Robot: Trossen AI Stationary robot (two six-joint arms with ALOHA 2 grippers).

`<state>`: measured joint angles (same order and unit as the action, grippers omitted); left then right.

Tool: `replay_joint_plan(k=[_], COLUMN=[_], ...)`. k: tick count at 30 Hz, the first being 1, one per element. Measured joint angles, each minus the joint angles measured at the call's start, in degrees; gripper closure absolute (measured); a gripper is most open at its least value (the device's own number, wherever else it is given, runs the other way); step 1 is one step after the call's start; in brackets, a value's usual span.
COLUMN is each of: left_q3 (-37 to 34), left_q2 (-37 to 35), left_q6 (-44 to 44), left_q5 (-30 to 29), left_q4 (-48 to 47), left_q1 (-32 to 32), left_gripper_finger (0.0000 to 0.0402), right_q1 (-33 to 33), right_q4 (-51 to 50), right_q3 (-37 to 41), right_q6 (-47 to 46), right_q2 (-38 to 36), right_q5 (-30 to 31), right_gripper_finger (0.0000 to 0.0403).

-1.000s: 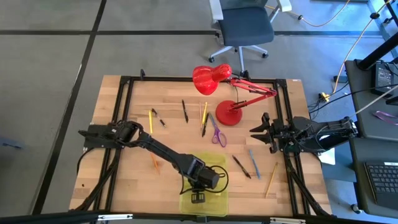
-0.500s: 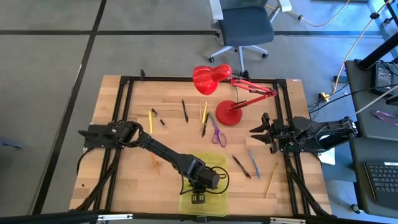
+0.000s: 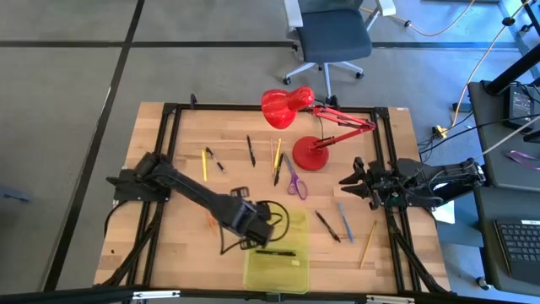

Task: Pick & place school supplies into a supply box
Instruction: Put the orange pencil into the yellow supply box

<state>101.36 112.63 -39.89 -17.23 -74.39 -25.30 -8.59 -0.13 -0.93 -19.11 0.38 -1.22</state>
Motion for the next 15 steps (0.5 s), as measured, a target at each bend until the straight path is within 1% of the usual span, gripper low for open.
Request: replay_joint_plan(k=[6,9,15], left_q3=[-8.4,-14.9,-29.7], left_q2=[-6.4,-10.9,-23.1], left_q6=[-3.2,-4.8,-10.9], left_q5=[-0.5,-1.4,-3.2], left_q4=[-0.4,-0.5,0.2], left_q1=[-1.0,-0.9,1.4], left_gripper_finger=[0.0261,0.0245,0.0222], right_q1=[-0.3,-0.8,-1.1], right_q4=[0.0,0.1,0.1], right_q3=[0.0,0.0,0.0], right_q6=[-0.4,-0.4,-0.2], right_q2=[0.2,0.8,2.5], right_q5=[0.0,0.0,0.1], right_gripper_finger=[0.0289,0.0289,0.0289])
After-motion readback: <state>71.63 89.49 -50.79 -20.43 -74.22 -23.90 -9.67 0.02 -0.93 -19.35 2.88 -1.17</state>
